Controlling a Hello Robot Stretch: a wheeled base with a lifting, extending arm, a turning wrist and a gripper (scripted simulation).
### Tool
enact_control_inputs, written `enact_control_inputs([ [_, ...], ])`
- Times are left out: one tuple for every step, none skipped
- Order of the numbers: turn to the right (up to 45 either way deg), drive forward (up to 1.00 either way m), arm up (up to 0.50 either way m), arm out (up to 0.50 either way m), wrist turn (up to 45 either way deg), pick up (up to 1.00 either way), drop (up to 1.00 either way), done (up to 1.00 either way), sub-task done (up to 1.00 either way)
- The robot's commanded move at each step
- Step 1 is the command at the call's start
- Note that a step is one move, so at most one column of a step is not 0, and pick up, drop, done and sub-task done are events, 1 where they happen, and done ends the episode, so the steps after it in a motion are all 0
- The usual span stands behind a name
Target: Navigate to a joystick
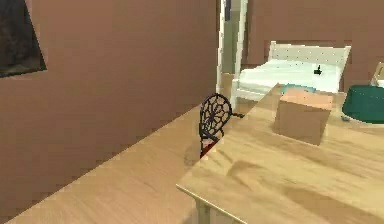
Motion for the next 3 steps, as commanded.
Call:
enact_control_inputs([
  [45.0,0.00,0.00,0.00,0.0,0.00,0.00,0.00,0.00],
  [45.0,0.00,0.00,0.00,0.0,0.00,0.00,0.00,0.00],
  [21.0,0.00,0.00,0.00,0.0,0.00,0.00,0.00,0.00],
])
